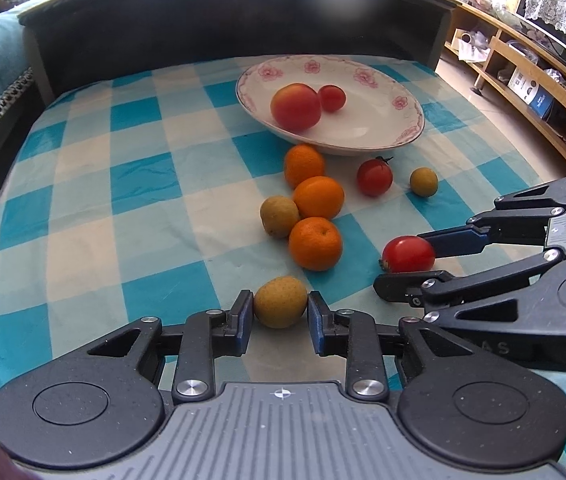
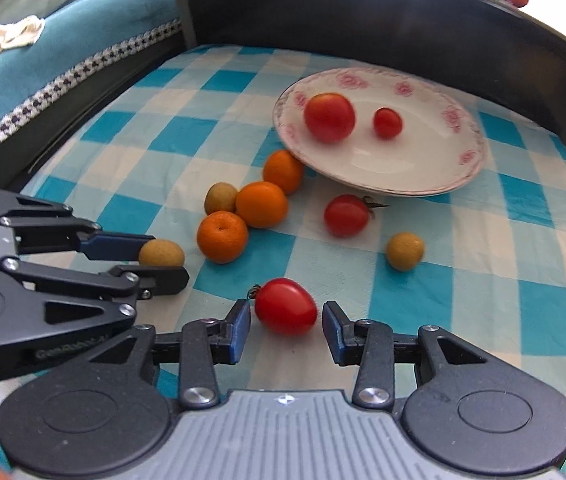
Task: Organize fruits
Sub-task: 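Carry the red tomato and brownish fruit with both grippers over the bowl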
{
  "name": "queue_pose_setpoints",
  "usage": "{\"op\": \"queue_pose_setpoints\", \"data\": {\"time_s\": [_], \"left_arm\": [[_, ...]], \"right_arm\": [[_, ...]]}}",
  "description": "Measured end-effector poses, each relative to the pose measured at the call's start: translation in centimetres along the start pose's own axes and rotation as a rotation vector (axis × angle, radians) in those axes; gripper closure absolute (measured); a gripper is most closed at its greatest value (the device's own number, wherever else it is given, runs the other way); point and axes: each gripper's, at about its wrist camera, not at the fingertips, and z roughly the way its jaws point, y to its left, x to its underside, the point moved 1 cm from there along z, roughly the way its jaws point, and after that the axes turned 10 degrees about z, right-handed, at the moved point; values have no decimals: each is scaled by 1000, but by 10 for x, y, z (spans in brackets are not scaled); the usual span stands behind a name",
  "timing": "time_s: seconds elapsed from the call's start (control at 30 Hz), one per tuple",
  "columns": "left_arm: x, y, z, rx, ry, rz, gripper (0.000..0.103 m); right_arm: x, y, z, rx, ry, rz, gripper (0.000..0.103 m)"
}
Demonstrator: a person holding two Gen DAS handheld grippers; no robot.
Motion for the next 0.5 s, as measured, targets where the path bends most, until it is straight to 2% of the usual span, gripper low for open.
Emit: {"op": "queue_pose_setpoints", "data": {"time_s": [0.13, 0.5], "left_arm": [[-1, -1, 2, -11, -3, 12, 66], [-2, -5, 1, -21, 3, 31, 67]], "right_arm": [[0, 7, 2, 42, -3, -28, 67], [2, -2, -4, 70, -1, 54, 67]]}}
